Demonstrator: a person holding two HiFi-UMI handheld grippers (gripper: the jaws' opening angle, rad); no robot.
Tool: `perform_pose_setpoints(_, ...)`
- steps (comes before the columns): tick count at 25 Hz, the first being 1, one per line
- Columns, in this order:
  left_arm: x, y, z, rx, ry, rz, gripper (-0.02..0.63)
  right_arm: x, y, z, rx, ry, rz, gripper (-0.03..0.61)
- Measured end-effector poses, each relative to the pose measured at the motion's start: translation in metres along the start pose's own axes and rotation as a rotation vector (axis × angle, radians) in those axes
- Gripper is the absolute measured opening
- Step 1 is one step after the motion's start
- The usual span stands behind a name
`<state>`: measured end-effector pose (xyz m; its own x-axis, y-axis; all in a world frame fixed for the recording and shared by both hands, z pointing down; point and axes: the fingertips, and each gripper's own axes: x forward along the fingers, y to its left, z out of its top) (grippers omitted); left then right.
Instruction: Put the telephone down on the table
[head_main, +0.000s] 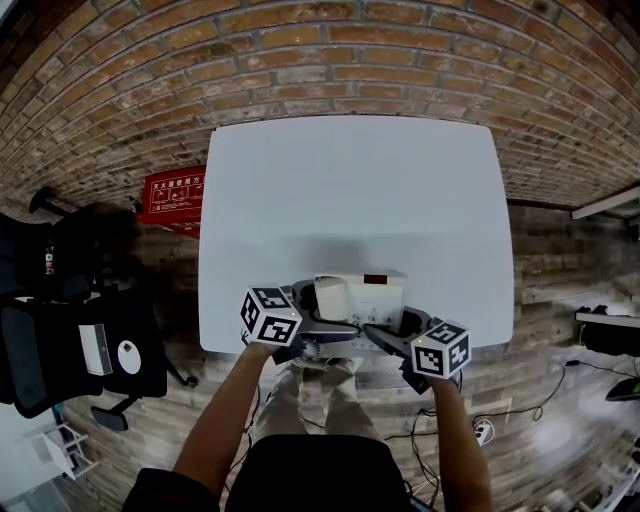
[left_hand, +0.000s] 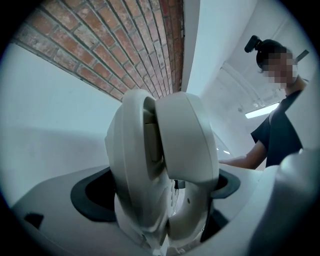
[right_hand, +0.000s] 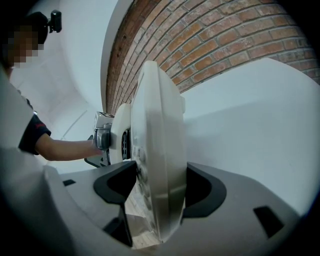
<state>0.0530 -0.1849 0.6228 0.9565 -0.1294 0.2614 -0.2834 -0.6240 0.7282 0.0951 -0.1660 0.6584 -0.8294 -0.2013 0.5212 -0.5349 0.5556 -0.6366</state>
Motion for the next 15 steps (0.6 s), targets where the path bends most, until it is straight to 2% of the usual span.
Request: perform_pose_setpoints(15, 0.0015, 0.0089, -0.0003, -0.046, -0.005, -0.006, 0.524, 0.0025, -0.0041, 0.0019, -0.002, -0.029, 0.014, 0.276)
